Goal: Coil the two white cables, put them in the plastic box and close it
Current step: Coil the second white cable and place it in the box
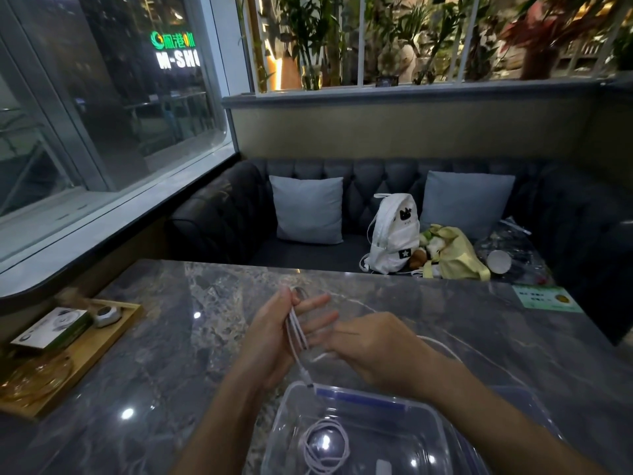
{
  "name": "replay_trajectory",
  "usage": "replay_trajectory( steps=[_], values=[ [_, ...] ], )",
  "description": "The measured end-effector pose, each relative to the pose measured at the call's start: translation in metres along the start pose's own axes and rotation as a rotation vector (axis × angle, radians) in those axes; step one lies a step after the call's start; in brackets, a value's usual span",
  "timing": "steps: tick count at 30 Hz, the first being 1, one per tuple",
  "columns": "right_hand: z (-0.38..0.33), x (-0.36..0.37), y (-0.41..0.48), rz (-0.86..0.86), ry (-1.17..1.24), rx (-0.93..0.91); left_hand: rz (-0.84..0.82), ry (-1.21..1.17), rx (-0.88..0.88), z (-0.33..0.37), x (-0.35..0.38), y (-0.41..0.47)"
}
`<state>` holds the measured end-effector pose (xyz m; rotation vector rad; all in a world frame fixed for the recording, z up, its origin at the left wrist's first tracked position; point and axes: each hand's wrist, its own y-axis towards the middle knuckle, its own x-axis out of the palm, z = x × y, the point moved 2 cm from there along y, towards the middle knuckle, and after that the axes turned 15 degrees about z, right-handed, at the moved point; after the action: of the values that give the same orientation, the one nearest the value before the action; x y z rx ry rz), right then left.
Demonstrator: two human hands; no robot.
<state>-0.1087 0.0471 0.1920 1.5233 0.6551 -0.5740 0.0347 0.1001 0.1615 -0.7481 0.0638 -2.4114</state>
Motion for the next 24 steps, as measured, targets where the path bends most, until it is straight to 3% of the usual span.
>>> replay_trajectory(
  steps=[9,14,19,24],
  values=[
    [0.010,-0.009,0.007,0.183,-0.017,0.149,-0.230,0.346,0.091,-0.022,0.017,-0.020],
    [0.015,-0.006,0.000,0.191,0.124,0.338,-0.261,0.375,0.030,-0.019,0.015,-0.019],
    [0.024,-0.004,-0.002,0.015,0.393,0.582,-0.269,0.324,-0.129,-0.019,0.010,-0.019],
    [0.024,-0.001,-0.005,0.124,0.438,0.648,-0.276,0.318,-0.153,-0.018,0.014,-0.018]
  ],
)
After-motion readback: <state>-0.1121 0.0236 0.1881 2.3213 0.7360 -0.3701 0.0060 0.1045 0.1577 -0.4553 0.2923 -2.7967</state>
